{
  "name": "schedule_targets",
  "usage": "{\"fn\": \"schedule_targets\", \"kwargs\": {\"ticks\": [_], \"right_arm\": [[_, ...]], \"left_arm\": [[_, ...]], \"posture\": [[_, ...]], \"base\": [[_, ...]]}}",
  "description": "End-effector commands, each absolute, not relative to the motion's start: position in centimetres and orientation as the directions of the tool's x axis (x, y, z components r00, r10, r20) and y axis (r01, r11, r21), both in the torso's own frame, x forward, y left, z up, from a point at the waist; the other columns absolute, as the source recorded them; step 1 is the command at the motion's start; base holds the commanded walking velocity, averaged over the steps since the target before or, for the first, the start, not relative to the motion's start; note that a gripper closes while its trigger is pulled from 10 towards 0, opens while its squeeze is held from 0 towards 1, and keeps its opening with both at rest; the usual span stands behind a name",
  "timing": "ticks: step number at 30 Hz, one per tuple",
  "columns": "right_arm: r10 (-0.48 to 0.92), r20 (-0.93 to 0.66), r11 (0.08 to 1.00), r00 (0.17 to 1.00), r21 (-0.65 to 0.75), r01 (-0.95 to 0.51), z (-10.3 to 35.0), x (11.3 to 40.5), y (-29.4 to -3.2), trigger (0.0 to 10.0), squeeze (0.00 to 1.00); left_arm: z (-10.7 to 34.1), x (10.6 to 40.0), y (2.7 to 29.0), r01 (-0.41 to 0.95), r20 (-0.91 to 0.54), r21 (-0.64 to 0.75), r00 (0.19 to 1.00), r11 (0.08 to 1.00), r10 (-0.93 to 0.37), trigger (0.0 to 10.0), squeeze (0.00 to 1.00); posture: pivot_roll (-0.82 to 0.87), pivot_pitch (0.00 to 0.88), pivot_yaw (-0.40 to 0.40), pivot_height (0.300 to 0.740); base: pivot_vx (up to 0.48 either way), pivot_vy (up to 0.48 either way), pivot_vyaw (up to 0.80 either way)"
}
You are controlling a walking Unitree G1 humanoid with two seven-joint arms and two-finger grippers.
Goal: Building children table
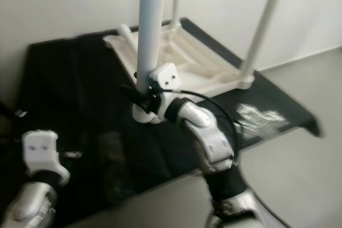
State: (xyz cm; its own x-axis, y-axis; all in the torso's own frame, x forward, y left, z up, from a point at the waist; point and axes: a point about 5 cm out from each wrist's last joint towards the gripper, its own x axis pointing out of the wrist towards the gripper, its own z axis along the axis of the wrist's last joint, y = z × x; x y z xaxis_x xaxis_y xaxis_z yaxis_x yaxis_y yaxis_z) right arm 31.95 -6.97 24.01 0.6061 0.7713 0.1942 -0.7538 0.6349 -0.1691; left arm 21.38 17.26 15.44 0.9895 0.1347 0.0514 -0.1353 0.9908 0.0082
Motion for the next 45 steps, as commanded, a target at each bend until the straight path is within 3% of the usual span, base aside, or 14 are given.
{"fn": "schedule_targets", "kwargs": {"ticks": [1,12,18,28,35,38,45], "right_arm": [[0.764,0.2,0.644,0.614,-0.167,-0.747,24.1,31.9,-6.9,10.0,0.0],[0.756,0.184,0.651,0.628,-0.114,-0.751,23.0,31.4,-6.8,10.0,0.0],[0.793,0.16,0.609,0.588,-0.181,-0.772,23.3,31.2,-6.9,10.0,0.0],[0.856,0.134,0.516,0.499,-0.177,-0.838,23.4,30.4,-7.0,10.0,0.0],[0.929,0.084,0.369,0.359,-0.176,-0.913,23.4,29.2,-7.6,10.0,0.0],[0.976,0.026,0.216,0.215,-0.163,-0.963,23.7,28.9,-9.8,10.0,0.0],[0.995,0.02,0.099,0.097,-0.226,-0.969,25.4,30.3,-12.2,10.0,0.0]], "left_arm": [[15.6,20.9,17.2,-0.123,0.053,0.017,0.991,0.992,0.122,10.0,0.0],[16.0,21.0,17.2,-0.117,0.066,0.023,0.991,0.993,0.115,10.0,0.0],[16.0,21.4,17.3,-0.119,0.067,0.02,0.991,0.993,0.118,10.0,0.0],[15.6,21.3,17.8,-0.168,0.042,-0.031,0.985,0.985,0.169,10.0,0.0],[15.5,21.0,17.8,-0.153,0.042,-0.02,0.987,0.988,0.154,10.0,0.0],[15.4,20.4,17.3,-0.084,0.041,0.042,0.996,0.996,0.082,10.0,0.0],[15.8,19.3,15.9,0.011,0.066,0.038,0.998,0.999,-0.013,10.0,0.0]], "posture": [[-0.04,0.218,0.007,0.74],[-0.05,0.208,0.014,0.74],[-0.06,0.191,0.013,0.74],[-0.07,0.193,0.01,0.74],[-0.07,0.203,0.012,0.74],[-0.06,0.227,0.011,0.74],[-0.06,0.278,0.007,0.74]], "base": [[0.0,0.0,0.0],[0.346,0.0,-0.07],[0.349,0.0,0.4],[0.0,0.0,0.0],[0.0,0.0,0.0],[0.0,0.0,0.0],[0.0,0.0,0.0]]}}
